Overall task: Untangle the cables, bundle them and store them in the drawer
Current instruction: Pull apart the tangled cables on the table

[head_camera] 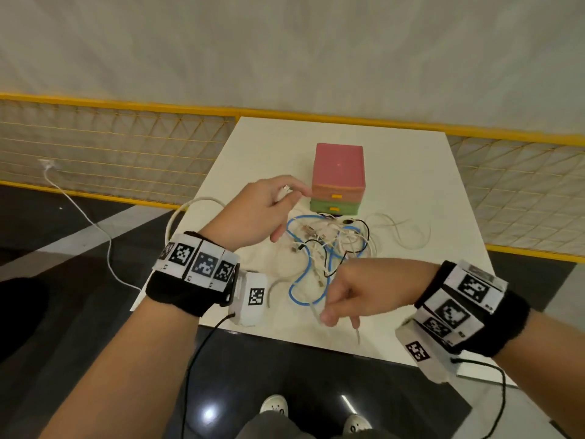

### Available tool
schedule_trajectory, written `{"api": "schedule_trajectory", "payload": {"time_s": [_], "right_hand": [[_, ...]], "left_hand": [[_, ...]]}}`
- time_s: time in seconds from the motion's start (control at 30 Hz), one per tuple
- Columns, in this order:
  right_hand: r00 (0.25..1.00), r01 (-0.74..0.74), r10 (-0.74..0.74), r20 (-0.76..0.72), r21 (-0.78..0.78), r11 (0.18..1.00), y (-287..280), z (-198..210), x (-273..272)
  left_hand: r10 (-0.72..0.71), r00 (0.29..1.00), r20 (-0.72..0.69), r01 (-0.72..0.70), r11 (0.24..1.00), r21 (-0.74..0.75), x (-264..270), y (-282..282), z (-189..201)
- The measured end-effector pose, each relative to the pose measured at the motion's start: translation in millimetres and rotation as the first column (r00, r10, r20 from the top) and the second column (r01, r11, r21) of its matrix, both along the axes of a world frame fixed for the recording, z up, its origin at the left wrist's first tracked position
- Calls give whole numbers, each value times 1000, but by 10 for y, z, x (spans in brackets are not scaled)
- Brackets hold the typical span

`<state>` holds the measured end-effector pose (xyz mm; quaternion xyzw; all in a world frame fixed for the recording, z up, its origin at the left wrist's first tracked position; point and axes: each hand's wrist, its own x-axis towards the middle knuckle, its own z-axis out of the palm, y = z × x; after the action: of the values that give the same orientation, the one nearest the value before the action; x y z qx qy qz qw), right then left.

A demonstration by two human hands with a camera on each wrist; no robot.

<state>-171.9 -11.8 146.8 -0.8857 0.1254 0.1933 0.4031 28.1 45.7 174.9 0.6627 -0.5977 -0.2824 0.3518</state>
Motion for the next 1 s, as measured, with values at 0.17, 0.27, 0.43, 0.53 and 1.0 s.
{"api": "schedule_trajectory", "payload": {"time_s": [0.17, 0.27, 0.43, 0.53, 1.0], "right_hand": [[955, 224, -172, 243, -209, 952, -74, 102, 51], [825, 355, -269, 497, -85, 931, -92, 189, 210], [793, 256, -358, 494, 262, 930, 164, 213, 503], [787, 265, -351, 507, 236, 935, 167, 62, 625], [978, 133, -148, -148, -106, 985, 76, -950, 477]], "left_hand": [[-27, 966, -256, 32, 999, 14, 21, 104, 251], [-116, 920, -375, 82, 991, -106, -61, 136, 413], [-195, 856, -478, 94, 969, -227, -276, 89, 486], [-157, 880, -448, 41, 965, -258, -308, 47, 460], [129, 865, -484, -255, 945, -204, 51, 134, 221]]}}
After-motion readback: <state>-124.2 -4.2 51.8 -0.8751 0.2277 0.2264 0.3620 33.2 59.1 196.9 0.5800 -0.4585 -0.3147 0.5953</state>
